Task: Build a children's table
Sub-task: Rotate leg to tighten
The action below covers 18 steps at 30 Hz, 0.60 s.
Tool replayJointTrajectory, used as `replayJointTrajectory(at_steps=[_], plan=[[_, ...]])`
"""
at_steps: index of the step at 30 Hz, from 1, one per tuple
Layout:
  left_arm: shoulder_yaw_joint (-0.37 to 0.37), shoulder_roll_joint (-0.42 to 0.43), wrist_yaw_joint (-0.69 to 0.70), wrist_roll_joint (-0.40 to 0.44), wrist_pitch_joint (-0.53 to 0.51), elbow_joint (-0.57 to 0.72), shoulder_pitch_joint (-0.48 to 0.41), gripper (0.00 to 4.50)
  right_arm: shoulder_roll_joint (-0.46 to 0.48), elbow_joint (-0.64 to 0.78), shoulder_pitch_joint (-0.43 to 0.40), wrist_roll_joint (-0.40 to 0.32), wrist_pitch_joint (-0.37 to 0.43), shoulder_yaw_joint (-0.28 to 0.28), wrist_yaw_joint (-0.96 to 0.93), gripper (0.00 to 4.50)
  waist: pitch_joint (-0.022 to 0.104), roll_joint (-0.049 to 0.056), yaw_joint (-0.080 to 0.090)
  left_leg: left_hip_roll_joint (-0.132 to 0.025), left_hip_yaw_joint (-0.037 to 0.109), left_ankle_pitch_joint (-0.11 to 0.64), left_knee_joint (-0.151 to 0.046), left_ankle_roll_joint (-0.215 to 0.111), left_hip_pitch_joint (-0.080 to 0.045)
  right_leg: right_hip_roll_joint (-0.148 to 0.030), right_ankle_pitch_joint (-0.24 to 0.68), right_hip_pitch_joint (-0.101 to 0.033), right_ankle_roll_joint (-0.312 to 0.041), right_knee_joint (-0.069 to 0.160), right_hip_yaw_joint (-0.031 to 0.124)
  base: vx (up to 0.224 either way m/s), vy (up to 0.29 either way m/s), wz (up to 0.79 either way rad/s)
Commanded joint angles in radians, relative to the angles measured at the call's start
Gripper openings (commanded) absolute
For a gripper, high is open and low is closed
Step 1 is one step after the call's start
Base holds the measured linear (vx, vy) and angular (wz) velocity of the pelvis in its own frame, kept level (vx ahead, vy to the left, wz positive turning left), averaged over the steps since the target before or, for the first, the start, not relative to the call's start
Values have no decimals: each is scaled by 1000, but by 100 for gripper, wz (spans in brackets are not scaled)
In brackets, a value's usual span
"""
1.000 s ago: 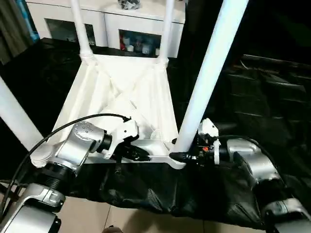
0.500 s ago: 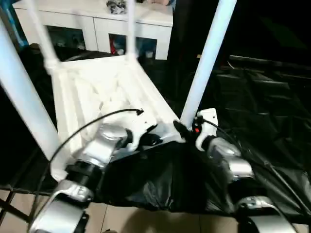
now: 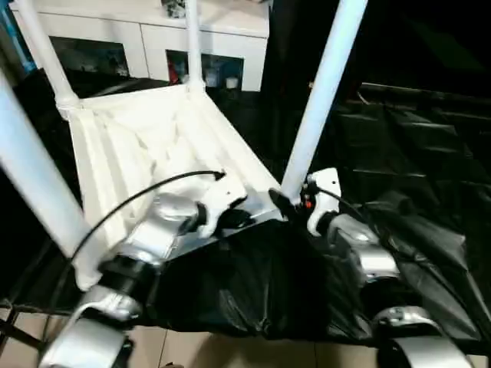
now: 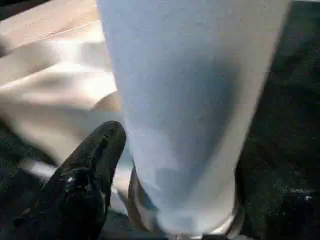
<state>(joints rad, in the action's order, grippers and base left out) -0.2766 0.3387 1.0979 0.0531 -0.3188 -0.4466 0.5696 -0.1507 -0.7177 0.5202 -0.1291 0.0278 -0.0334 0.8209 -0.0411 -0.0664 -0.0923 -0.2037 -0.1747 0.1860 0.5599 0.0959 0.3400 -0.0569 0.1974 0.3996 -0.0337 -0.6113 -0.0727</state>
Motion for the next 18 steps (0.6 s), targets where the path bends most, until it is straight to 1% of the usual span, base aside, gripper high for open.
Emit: replayJointTrajectory(at_steps=[1, 2, 3, 4, 5, 7, 8, 10, 11, 12, 13, 15, 16, 18], plan=[[-46, -3, 80, -20, 12, 12, -17, 0, -9, 43, -4, -25, 25, -52, 121, 374, 53, 13, -6, -34, 5, 119, -52, -74, 3, -85, 79, -56, -201, 64, 57, 0, 0, 0], [-44, 19, 114, -28, 32, 15, -18, 0, -46, 71, -11, -30, 39, -76, 204, 374, 52, 12, -9, -35, 4, 120, -51, -78, -1, -84, 62, -54, -214, 64, 56, 0, 0, 0], [-44, 30, 127, -29, 36, 14, -16, 0, -63, 79, -12, -31, 47, -84, 246, 374, 54, 10, -11, -35, 4, 117, -50, -80, -1, -84, 49, -56, -219, 61, 56, 0, 0, 0], [-45, 39, 137, -29, 43, 12, -15, 0, -75, 85, -13, -31, 50, -89, 277, 374, 53, 10, -12, -35, 5, 114, -51, -81, 0, -82, 40, -56, -222, 58, 56, 0, 0, 0], [-45, 49, 150, -30, 51, 11, -14, 0, -87, 88, -11, -32, 54, -94, 309, 374, 50, 10, -14, -35, 4, 126, -51, -81, 2, -83, 54, -56, -223, 61, 55, 0, 0, 0], [-48, 63, 167, -31, 58, 14, -13, 0, -100, 86, -6, -34, 58, -99, 350, 349, 50, 9, -19, -37, 4, 135, -51, -72, -1, -86, 76, -55, -221, 62, 55, 0, 0, 0], [-52, 75, 182, -32, 59, 18, -13, 0, -109, 79, 2, -34, 61, -105, 378, 342, 50, 9, -22, -37, 3, 139, -51, -66, 1, -87, 88, -56, -220, 62, 55, 0, 0, 0], [-54, 85, 199, -41, 58, 25, -15, 0, -119, 76, 7, -34, 70, -115, 402, 338, 51, 7, -25, -37, 3, 136, -51, -59, 1, -88, 100, -57, -215, 61, 55, 0, 0, 0], [-55, 89, 206, -44, 57, 28, -16, 0, -122, 75, 8, -35, 76, -120, 413, 317, 50, 5, -26, -36, 2, 133, -50, -58, 2, -87, 104, -57, -213, 61, 55, 0, 0, 0], [-55, 89, 206, -44, 57, 28, -16, 0, -122, 75, 8, -35, 76, -120, 413, 317, 50, 6, -27, -36, 3, 133, -50, -57, 2, -88, 107, -57, -211, 61, 54, 0, 0, 0], [-55, 94, 212, -45, 57, 31, -17, 0, -124, 75, 9, -34, 75, -123, 420, 307, 50, 5, -27, -36, 3, 129, -50, -56, 2, -88, 113, -57, -208, 61, 54, 0, 0, 0], [-55, 104, 225, -47, 60, 32, -17, 0, -127, 81, 8, -41, 85, -128, 435, 296, 52, 5, -29, -36, 3, 117, -49, -55, 2, -88, 99, -56, -209, 59, 54, 0, 0, 0], [-53, 108, 234, -49, 64, 30, -17, 0, -129, 87, 7, -46, 93, -133, 444, 275, 52, 6, -29, -36, 3, 114, -49, -56, 3, -87, 90, -57, -210, 58, 54, 0, 0, 0], [-54, 112, 242, -48, 68, 26, -15, 0, -130, 98, 2, -48, 100, -140, 453, 268, 52, 6, -29, -36, 2, 112, -48, -57, 2, -86, 85, -56, -212, 57, 53, 0, 0, 0]])
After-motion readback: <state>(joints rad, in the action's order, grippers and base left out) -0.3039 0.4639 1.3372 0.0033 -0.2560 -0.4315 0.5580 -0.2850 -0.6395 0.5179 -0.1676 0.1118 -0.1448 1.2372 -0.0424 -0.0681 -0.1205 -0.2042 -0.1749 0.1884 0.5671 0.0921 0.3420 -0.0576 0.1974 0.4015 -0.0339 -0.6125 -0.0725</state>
